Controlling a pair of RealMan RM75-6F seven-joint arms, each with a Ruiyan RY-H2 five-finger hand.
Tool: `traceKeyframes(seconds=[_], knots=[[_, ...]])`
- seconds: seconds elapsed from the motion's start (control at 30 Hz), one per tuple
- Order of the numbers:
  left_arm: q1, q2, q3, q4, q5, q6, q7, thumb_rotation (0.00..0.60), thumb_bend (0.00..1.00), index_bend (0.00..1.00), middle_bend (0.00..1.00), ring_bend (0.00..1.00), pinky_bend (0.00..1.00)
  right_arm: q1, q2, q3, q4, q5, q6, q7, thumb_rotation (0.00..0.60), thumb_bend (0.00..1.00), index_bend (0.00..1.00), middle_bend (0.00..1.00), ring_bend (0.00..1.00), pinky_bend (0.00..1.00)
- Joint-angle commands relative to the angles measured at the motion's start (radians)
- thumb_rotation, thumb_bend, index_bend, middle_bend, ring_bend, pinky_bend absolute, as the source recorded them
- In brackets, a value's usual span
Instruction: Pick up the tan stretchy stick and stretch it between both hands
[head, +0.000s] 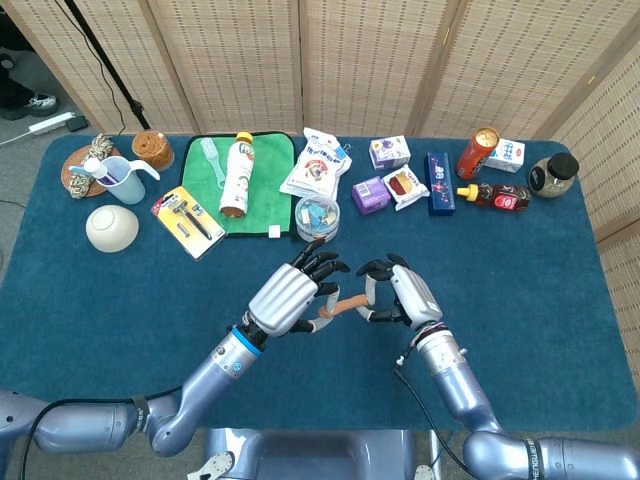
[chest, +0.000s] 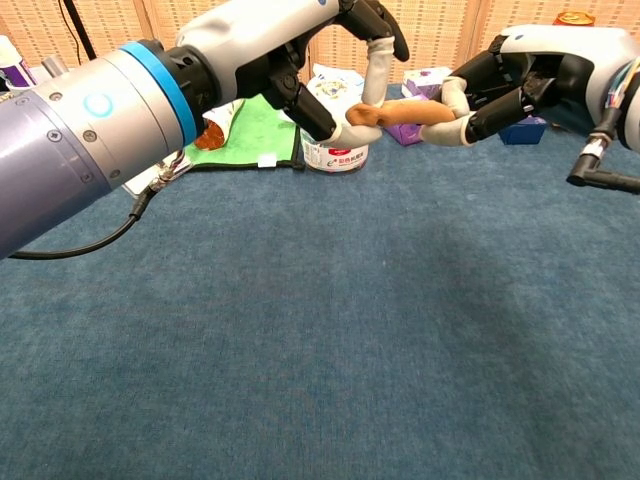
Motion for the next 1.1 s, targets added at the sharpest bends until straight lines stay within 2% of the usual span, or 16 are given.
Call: traceKeyframes(seconds=[0.03, 0.63, 1.1], knots=[[0.000, 0.003, 0.001, -0.001, 0.001, 0.001, 0.002, 0.600, 0.39, 0.77, 0.28, 0.16, 0.00, 0.000, 0.002, -0.002, 0.001, -0.003, -0.001, -0.002, 0.600, 0.38, 0.75, 0.33, 0.27, 0.04], [0.001, 0.021, 0.008, 0.002, 0.013, 0.009, -0.007, 0.600, 0.47, 0.84, 0.29, 0.16, 0.01, -0.010, 0.022, -0.009, 0.009, -0.026, -0.010, 0.016, 0.600, 0.38, 0.76, 0.34, 0.30, 0.06], [0.013, 0.050, 0.008, -0.014, 0.018, 0.024, -0.032, 0.600, 0.48, 0.86, 0.30, 0.17, 0.02, -0.038, 0.066, -0.004, 0.018, -0.040, -0.018, 0.066, 0.600, 0.38, 0.76, 0.35, 0.30, 0.07]])
